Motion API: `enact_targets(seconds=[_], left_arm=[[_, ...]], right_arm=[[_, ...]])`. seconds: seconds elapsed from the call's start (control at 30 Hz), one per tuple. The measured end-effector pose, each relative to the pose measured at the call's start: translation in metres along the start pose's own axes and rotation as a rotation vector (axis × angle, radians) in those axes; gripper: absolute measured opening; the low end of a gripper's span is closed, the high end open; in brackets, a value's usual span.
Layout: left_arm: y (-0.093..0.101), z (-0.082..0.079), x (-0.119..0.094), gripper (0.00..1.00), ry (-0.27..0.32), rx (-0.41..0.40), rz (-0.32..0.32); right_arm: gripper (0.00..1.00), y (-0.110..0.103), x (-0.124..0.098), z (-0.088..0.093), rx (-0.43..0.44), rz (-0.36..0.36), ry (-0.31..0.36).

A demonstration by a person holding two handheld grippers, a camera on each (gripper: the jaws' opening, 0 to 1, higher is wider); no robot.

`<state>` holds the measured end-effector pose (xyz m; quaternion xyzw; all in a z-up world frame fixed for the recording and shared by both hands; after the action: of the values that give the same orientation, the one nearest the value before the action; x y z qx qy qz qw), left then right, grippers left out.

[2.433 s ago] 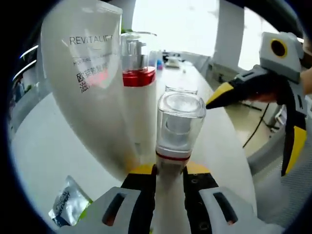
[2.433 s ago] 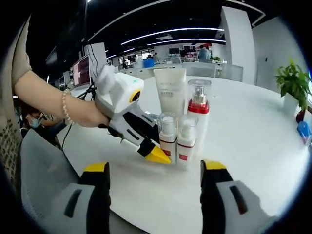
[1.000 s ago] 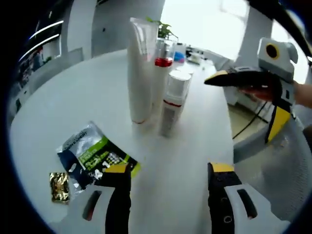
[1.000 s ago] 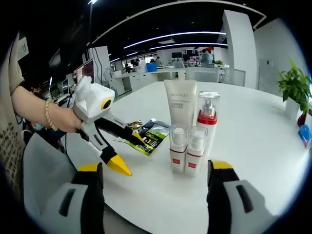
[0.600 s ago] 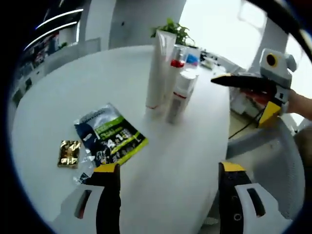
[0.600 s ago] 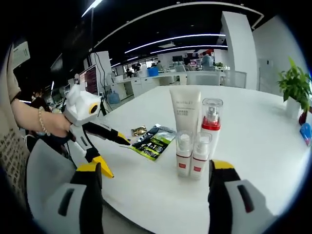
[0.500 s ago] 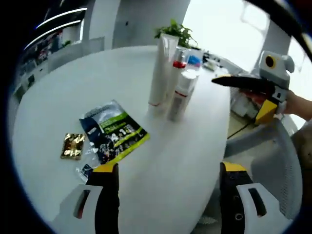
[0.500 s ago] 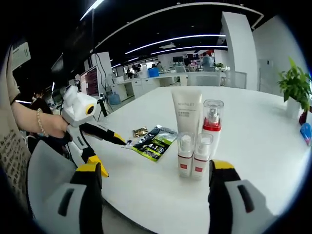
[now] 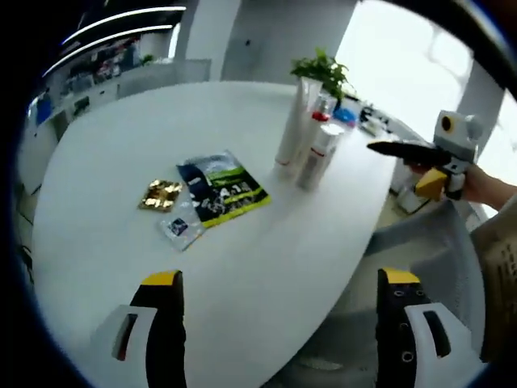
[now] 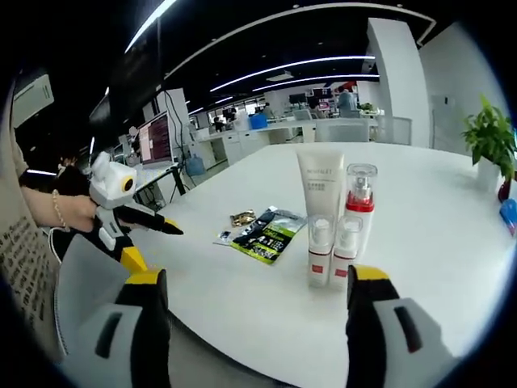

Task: Arrange the skincare products in the storage area until every visible bottle or jar stands upright without overlapping.

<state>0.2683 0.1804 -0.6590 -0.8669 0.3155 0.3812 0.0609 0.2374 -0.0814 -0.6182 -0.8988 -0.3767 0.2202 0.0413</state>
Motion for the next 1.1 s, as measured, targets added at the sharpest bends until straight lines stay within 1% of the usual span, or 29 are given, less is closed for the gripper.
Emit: enact_targets(seconds=[0.17, 0.37, 0.53, 0.67, 0.83, 1.1], left_arm=[[-0.007, 0.008, -0.014, 0.97, 0.019, -0.036, -0.043], [-0.012, 0.017, -0.024, 0.97, 0.038, -0.076, -0.079], [-0.013, 0.023, -0.03, 0.97, 0.045, -0.095, -0.104], [-0.014, 0.028, -0.032, 0.97, 0.038, -0.095, -0.119], [-0.017, 0.03, -0.033, 0.97, 0.03, -0.095, -0.128], [-0.018, 0.023, -0.029, 0.97, 0.032, -0.083, -0.133]], right_arm=[[0.92, -0.003, 0.002, 0.002, 0.007, -0.002, -0.001], [0.92, -0.006, 0.002, 0.003, 0.007, 0.003, 0.0], [0.92, -0.005, -0.002, 0.005, 0.014, 0.027, 0.008], [0.91, -0.002, -0.005, 0.008, 0.025, 0.052, 0.013], [0.91, -0.001, -0.007, 0.012, 0.046, 0.069, 0.022], [0.91, 0.0, -0.008, 0.012, 0.051, 0.071, 0.022]])
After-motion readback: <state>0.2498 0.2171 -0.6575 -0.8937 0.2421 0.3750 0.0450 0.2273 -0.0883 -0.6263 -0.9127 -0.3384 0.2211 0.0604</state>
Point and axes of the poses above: the point that each gripper's makers call its tool centre point, and the gripper's own axes: x roughly forward along the fingers, y roughly to its right, z roughly out of its underside, the point moved 7 cm from there along -x, roughly backward along the fingers, and after that the axes turned 12 degrees about -z, right-handed, at the moved point
